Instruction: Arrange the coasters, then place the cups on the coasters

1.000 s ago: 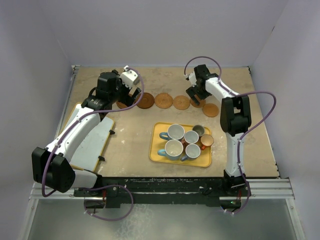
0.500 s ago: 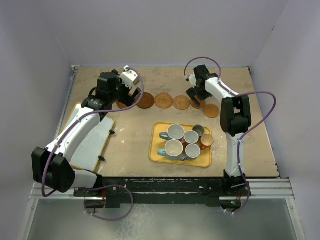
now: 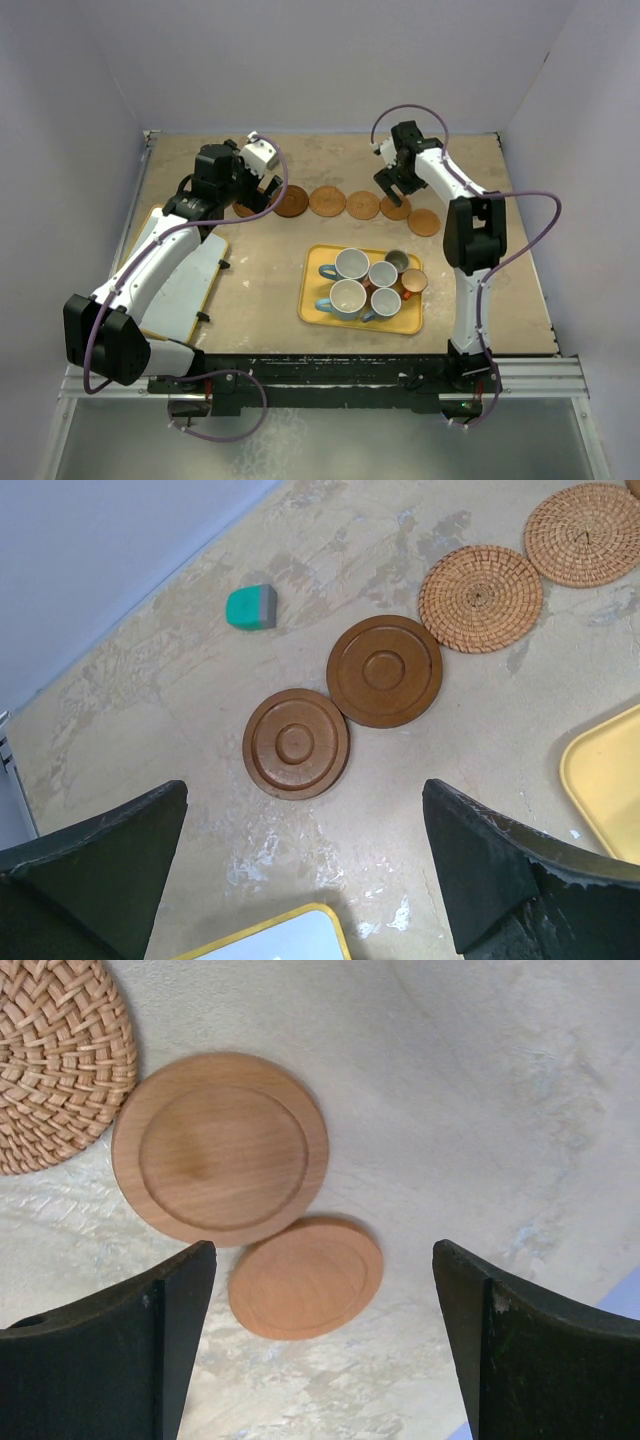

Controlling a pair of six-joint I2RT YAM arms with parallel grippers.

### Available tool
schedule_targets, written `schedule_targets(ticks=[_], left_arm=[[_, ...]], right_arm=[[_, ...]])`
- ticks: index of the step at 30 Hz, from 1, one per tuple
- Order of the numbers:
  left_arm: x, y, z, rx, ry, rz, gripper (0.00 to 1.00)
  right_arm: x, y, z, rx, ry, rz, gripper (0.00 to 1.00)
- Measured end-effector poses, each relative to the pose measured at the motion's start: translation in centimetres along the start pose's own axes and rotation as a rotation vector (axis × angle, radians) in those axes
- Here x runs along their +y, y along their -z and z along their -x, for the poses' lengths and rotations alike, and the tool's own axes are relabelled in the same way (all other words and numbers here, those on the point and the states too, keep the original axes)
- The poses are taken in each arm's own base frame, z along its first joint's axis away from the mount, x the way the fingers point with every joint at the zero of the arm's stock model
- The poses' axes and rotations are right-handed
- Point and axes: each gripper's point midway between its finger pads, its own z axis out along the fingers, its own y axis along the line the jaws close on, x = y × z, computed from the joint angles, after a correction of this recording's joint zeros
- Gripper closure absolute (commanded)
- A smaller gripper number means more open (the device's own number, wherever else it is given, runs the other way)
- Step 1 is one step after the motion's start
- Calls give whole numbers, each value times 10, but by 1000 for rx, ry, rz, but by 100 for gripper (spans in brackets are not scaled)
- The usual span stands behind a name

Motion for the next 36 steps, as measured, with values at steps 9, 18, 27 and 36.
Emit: schedule_targets(ticks=[9,18,27,36], left_arm=[[-1,0,0,-2,0,-5,2],[-3,1,-2,0,0,-9,2],[-3,1,-4,4,0,-11,2],[-3,1,-4,3,0,-11,2]], right_arm=[[-27,25,-26,-4,-61,-29,9],[-39,7,-69,84,-110,-16,9],[-37,-21,-77,124,-111,0,10],[-52,-28,-63,109,-106,-41,10]])
